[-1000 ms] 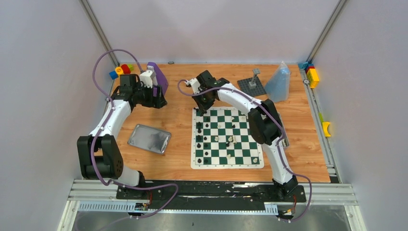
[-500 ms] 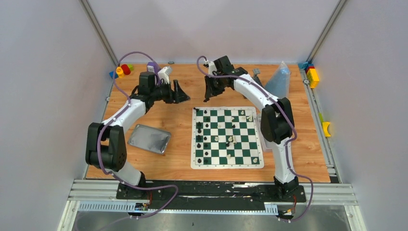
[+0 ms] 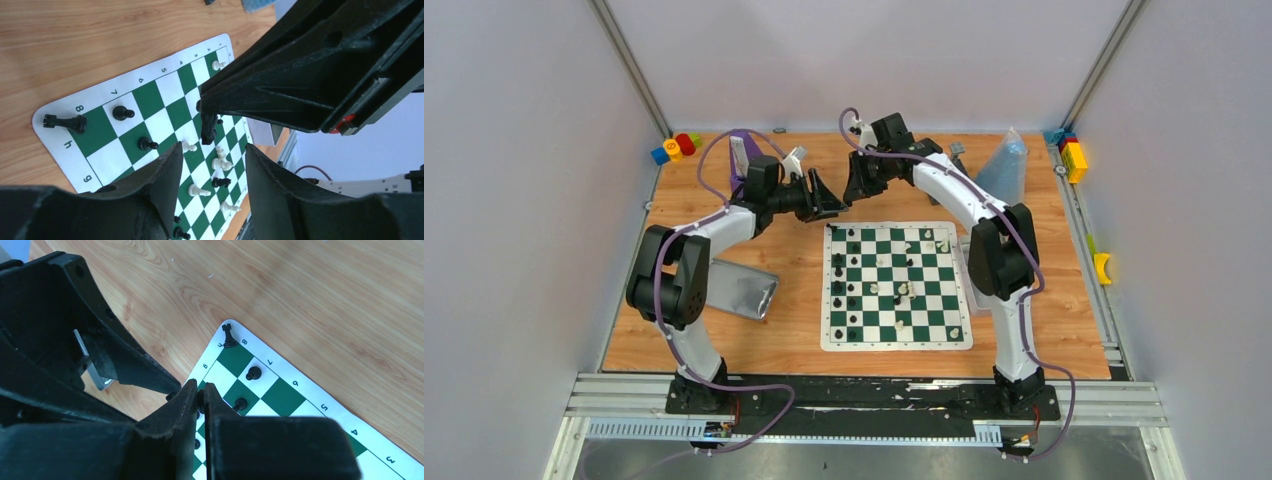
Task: Set up the chess pieces on the board
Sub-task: Adjust the chess piece on the chessboard.
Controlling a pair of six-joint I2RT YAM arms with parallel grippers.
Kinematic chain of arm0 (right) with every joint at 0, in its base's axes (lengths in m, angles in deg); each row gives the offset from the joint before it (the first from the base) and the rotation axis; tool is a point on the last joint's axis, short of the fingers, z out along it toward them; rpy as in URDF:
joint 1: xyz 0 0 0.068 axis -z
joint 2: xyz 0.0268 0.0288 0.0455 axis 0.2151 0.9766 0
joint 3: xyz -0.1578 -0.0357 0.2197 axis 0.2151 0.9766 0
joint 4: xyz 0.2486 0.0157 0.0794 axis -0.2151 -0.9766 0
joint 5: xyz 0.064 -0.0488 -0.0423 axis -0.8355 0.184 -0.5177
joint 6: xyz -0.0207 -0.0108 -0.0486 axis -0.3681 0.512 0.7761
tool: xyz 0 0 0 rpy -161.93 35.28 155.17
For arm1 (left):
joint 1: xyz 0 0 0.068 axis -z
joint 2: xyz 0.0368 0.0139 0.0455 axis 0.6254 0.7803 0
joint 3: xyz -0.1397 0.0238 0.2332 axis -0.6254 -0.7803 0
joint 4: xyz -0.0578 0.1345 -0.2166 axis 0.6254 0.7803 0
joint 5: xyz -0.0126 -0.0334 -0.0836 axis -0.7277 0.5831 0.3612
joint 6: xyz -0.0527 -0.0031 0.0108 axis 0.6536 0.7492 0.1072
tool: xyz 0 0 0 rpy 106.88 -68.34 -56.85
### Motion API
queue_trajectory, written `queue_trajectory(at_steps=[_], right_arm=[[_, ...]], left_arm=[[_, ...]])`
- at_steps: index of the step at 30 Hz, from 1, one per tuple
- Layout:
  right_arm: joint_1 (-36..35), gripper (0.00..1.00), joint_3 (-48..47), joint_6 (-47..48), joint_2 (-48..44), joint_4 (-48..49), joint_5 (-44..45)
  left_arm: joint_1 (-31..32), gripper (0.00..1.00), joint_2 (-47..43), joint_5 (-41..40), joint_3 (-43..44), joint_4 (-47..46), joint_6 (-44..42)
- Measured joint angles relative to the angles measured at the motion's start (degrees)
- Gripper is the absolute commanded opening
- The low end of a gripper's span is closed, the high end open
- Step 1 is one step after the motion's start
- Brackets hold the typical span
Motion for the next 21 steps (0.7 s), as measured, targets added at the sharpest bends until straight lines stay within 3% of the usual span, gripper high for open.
queue_trajectory(at_steps=[21], right_arm=[[0.37, 0.00, 0.24, -1.18, 0.00, 0.00, -2.95]], left_arm=[[0.11, 0.33, 4.59, 0.87, 0.87, -4.94, 8.41]])
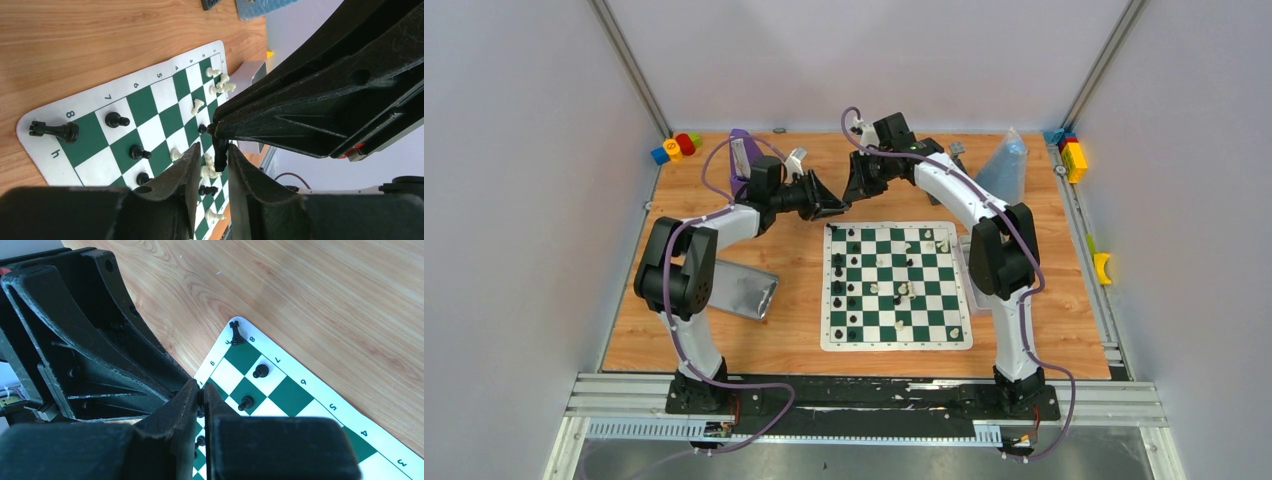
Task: Set up the chess pieces on the board
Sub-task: Adjust the chess piece on the chessboard.
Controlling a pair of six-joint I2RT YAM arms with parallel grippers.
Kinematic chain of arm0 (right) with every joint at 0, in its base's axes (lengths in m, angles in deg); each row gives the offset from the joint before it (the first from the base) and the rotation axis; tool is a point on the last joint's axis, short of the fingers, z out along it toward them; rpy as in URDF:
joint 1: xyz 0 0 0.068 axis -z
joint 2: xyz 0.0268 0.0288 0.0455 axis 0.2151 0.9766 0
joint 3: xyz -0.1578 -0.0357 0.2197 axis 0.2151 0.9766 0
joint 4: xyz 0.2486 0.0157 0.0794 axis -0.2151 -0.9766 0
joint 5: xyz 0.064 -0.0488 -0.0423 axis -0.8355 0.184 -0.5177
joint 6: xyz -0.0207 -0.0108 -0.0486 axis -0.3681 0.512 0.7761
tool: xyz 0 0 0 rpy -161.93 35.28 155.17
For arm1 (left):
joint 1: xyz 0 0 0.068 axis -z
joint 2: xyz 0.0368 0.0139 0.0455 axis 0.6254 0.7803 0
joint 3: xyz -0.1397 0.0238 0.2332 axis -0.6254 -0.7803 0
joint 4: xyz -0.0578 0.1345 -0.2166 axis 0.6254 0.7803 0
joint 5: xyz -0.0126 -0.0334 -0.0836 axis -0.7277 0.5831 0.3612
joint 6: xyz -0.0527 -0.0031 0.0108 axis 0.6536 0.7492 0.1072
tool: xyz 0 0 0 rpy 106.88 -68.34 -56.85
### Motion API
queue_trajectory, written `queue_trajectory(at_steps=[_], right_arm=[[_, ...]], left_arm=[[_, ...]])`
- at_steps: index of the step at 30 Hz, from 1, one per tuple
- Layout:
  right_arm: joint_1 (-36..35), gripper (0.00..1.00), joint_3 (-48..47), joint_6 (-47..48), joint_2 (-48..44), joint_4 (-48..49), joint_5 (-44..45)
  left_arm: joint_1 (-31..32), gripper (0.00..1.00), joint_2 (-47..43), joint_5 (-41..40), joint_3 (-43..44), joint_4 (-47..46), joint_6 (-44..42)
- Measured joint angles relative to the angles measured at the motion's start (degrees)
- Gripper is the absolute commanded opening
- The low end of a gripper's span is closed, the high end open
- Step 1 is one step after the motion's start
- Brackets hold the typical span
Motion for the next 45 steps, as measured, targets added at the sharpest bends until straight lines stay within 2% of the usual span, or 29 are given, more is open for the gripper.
queue_trajectory(at_steps=[11, 16, 19, 24, 26, 29, 37, 45], right_arm=[[0.11, 0.00, 0.00, 0.00, 0.00, 0.02, -0.02], [0.11, 0.00, 0.00, 0.00, 0.02, 0.02, 0.02], [0.11, 0.09, 0.02, 0.04, 0.02, 0.04, 0.02], [0.11, 0.39, 0.61, 0.85, -0.02, 0.59, -0.31], [0.11, 0.45, 1.33, 1.51, -0.46, 0.98, -0.02], [0.72, 0.48, 2.60, 2.62, -1.64, 1.11, 0.07], [5.64, 0.48, 8.28, 4.79, -9.88, 2.78, 0.13], [13.51, 0.47, 19.69, 8.07, -18.29, 5.66, 1.97]], left_arm=[[0.13, 0.22, 0.33, 0.98, 0.61, -0.31, 1.44], [0.15, 0.09, 0.44, 1.09, 0.66, -0.33, 1.84], [0.15, 0.01, 0.68, 1.42, 0.85, -0.31, 2.01], [0.15, 0.00, 0.83, 1.57, 1.55, 1.27, -0.22], [0.15, 0.00, 0.81, 1.51, 2.40, 3.91, -3.08], [0.17, 0.00, 0.70, 0.72, 4.87, 10.93, -9.64], [0.42, 0.00, 1.88, -5.09, 20.76, 38.56, -32.89], [2.51, 0.03, 9.01, -12.92, 32.98, 57.88, -45.79]])
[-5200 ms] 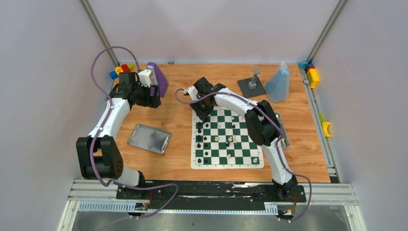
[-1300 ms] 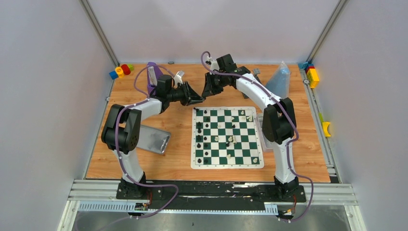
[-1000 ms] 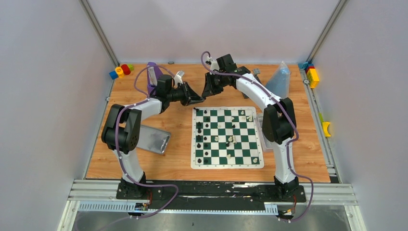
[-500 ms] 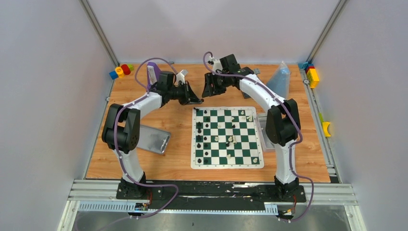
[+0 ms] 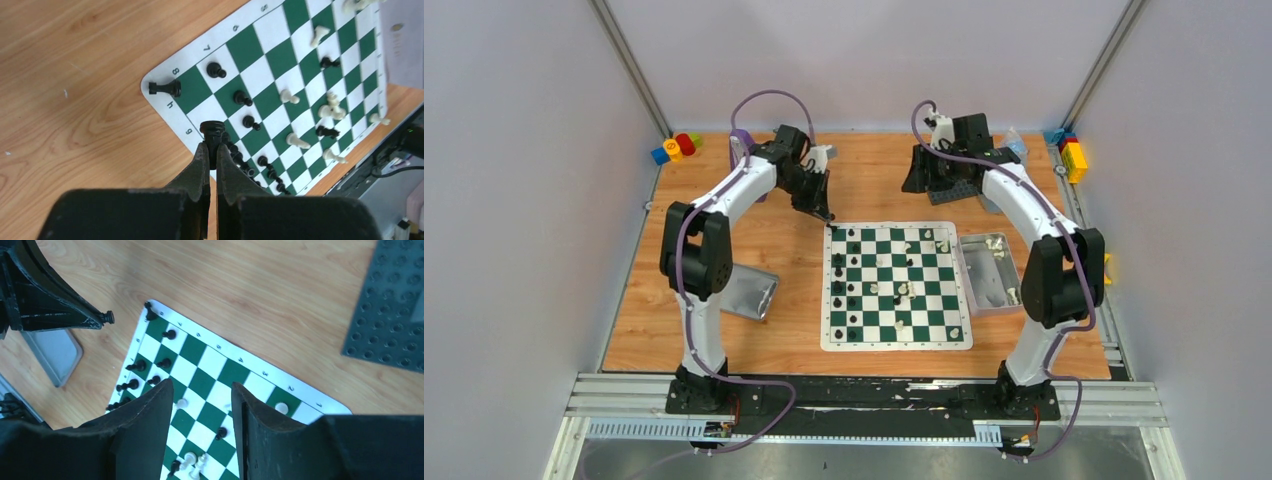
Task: Set up the chess pieces on the board
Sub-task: Adjust the chess piece on the chessboard.
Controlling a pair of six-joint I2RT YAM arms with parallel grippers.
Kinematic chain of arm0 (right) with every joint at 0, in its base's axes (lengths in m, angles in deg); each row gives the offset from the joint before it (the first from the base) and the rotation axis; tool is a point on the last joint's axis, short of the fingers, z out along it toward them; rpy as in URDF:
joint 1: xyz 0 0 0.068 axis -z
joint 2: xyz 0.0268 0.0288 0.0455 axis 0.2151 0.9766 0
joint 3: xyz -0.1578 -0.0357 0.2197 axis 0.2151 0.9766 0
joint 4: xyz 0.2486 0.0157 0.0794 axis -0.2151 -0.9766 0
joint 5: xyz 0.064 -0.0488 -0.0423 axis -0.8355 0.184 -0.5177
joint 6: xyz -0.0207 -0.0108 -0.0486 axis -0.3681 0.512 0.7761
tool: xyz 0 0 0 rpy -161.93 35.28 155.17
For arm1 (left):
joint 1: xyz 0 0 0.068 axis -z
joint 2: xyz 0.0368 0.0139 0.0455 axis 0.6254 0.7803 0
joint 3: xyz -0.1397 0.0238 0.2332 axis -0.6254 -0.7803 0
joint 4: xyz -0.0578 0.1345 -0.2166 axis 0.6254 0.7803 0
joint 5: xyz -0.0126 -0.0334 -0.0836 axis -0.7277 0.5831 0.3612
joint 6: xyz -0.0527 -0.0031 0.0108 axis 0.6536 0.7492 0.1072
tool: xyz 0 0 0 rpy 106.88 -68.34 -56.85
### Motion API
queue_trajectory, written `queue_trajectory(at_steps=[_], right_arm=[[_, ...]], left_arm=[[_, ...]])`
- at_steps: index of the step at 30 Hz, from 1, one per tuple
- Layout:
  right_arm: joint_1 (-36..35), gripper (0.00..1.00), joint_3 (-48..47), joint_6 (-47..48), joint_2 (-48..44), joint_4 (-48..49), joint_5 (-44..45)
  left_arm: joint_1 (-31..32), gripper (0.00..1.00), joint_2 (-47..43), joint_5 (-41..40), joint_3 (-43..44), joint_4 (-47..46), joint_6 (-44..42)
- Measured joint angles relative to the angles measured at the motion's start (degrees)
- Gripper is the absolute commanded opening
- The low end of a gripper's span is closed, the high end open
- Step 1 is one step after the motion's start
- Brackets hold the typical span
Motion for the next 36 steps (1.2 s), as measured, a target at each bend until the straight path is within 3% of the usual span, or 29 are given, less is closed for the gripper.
queue_trajectory(at_steps=[14, 36], right_arm=[[4.70, 0.46, 17.09, 5.25, -13.11, 4.61, 0.04], [4.59, 0.45, 19.19, 6.43, -14.05, 6.82, -1.36]], left_arm=[[7.10, 0.04, 13.38, -8.92, 15.52, 16.50, -6.88], [10.05, 0.08, 20.00, -13.18, 22.25, 24.90, -10.10]])
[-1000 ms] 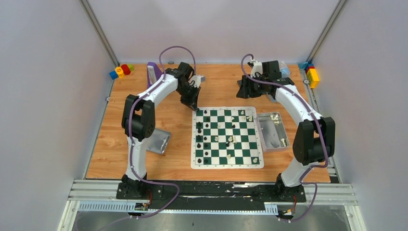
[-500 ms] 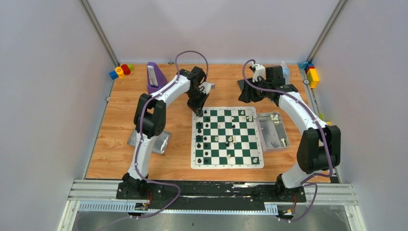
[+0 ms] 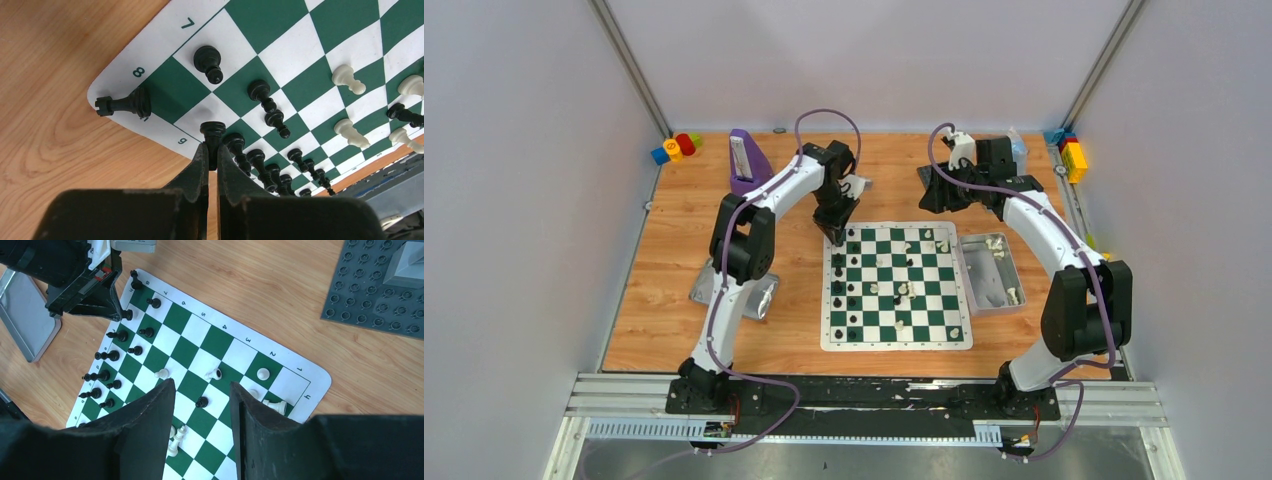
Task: Set up the chess pieces on the board
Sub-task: Adjust the chess piece on the chessboard.
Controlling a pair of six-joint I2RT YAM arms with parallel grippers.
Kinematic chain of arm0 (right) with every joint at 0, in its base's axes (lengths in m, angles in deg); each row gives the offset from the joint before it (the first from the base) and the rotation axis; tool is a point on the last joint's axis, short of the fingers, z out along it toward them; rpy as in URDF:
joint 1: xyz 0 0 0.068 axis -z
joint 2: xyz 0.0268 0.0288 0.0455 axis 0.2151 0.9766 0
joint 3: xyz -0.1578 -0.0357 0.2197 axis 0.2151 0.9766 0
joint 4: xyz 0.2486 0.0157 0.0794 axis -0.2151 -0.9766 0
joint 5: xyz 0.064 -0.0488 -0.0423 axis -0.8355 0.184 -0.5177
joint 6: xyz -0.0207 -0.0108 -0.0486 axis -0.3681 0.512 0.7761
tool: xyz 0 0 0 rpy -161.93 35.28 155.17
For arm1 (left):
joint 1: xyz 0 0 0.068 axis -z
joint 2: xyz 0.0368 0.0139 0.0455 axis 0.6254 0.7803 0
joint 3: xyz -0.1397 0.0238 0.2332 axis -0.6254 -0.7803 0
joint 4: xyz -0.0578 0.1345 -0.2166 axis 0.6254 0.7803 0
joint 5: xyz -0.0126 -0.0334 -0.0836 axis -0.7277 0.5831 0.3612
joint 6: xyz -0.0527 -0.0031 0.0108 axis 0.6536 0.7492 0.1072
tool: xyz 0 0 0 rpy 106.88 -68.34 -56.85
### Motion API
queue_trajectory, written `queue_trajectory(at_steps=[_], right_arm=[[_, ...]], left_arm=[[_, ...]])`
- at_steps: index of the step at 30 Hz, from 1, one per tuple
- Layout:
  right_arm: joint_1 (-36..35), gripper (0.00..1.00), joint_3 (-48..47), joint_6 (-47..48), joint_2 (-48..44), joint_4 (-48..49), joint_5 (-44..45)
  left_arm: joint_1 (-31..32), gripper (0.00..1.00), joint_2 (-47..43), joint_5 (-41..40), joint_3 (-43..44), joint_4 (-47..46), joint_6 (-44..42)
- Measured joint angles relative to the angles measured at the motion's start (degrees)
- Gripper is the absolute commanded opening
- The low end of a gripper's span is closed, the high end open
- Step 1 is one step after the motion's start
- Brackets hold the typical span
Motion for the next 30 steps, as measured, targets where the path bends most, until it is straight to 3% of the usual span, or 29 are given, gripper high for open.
queue_trajectory(at_steps=[30], right_arm=[[0.00, 0.44, 0.59, 0.02, 0.00, 0.04, -1.01]], left_arm=[[0.00, 0.13, 2.91, -0.20, 3.04, 2.75, -0.61]])
